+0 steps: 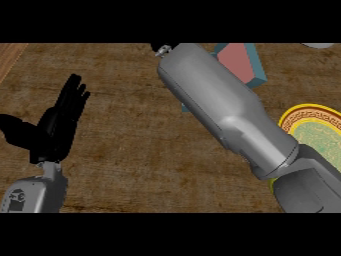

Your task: Pick the bell pepper from the plate and place it in the cardboard box

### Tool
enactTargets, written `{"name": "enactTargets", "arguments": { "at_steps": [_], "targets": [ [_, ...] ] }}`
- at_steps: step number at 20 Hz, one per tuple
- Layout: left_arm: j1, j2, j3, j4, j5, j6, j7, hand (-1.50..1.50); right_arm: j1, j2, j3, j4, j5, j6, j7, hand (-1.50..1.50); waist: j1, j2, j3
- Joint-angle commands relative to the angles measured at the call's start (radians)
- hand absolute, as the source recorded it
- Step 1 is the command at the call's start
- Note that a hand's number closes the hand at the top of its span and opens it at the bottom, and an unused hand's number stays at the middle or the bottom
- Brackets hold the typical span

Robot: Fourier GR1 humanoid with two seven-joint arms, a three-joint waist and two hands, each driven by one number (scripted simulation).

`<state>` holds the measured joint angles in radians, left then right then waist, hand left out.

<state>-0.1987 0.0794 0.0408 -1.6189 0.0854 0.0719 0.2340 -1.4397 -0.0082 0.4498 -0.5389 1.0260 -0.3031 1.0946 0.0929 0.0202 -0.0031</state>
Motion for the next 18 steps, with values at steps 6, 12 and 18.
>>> {"name": "enactTargets", "arguments": {
  "at_steps": [6, 12, 18],
  "targets": [
    [0.006, 0.004, 0.012, 0.005, -0.002, 0.005, -0.007, 0.0, 0.004, 0.008, -0.046, 0.229, -0.068, 0.06, -0.05, 1.5, -0.019, 0.002, 0.001],
    [0.022, -0.01, 0.007, 0.009, -0.013, 0.017, -0.031, 0.0, 0.051, 0.007, -0.165, 0.337, -0.187, 0.181, -0.115, -1.5, -0.036, 0.004, 0.002],
    [0.022, -0.01, 0.004, -0.001, -0.007, 0.011, -0.019, 0.0, 0.092, -0.035, -0.145, 0.3, -0.12, -0.155, -0.239, -1.5, -0.034, 0.007, 0.004]
  ]
}}
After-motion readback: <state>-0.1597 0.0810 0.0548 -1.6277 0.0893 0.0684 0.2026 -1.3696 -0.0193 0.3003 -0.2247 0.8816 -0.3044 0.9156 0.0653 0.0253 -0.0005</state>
